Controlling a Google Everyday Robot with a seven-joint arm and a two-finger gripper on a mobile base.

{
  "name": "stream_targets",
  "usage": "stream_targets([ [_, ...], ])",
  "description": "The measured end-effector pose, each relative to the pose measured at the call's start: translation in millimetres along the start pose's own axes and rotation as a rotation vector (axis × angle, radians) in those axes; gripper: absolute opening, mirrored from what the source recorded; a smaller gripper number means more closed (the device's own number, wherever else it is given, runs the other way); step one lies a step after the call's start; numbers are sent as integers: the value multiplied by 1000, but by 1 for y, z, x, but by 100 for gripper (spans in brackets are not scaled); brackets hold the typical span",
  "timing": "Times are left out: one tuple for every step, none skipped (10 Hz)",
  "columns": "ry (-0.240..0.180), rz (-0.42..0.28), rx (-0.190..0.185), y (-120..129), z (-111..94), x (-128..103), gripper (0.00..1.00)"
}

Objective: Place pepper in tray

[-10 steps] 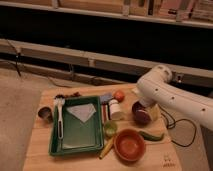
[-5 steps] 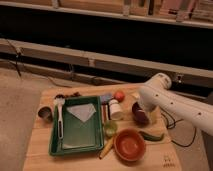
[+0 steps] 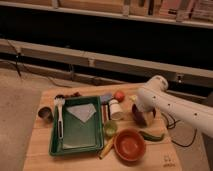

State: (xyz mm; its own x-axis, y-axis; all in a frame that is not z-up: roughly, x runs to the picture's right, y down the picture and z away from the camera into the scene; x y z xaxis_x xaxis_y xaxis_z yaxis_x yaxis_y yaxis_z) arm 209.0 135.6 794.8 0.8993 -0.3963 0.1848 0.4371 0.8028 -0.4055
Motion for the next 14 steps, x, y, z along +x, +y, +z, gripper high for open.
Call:
stream_targets([
  [8, -3, 12, 1, -6, -3, 80],
  [8, -16, 23, 1, -17, -15, 80],
  [8, -32, 33, 5, -33, -27, 80],
  [4, -51, 43, 13, -56, -46, 80],
  [0, -67, 47, 18, -66, -58, 80],
  [-7, -86, 51, 38, -82, -77, 80],
  [-9, -90, 52, 52, -89, -85, 80],
  [-11, -92, 56, 77, -102, -100, 80],
  [-3, -83, 59, 98, -113, -107, 80],
  [5, -68, 60, 114, -122, -111, 80],
  [16, -39, 61, 135, -133, -112, 80],
  [29, -9, 58, 157, -142, -110, 80],
  [35, 9, 55, 167, -145, -107, 80],
  [44, 35, 53, 176, -149, -100, 80],
])
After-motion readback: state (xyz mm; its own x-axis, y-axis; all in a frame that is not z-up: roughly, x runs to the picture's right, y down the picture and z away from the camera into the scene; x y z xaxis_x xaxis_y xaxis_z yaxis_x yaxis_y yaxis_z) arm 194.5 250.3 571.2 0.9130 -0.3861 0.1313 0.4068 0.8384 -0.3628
